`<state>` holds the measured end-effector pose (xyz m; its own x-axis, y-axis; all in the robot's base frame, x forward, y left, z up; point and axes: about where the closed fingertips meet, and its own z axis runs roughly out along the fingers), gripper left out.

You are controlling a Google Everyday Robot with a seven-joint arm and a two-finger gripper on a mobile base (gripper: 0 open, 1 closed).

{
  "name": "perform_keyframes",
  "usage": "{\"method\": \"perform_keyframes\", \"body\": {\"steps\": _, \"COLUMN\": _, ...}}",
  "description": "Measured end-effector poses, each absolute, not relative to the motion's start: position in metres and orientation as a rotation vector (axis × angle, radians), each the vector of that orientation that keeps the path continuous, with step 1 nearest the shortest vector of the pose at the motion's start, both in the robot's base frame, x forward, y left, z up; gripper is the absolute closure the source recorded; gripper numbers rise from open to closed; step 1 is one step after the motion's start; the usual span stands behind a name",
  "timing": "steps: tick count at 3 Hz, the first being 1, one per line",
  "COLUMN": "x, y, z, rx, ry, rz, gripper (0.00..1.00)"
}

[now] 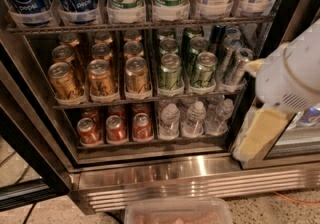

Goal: Pick green can from middle shelf of fridge

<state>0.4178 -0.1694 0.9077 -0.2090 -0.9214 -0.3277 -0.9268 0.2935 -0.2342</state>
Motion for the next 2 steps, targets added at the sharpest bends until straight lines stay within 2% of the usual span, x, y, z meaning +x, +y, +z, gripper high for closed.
{"method": "perform_keyframes", "body": {"steps": 2, "x": 0.413, "y": -0.116, "z": 0.840, "rx": -1.583, "ry": 2.059, "rz": 0.109, "gripper": 0.00}}
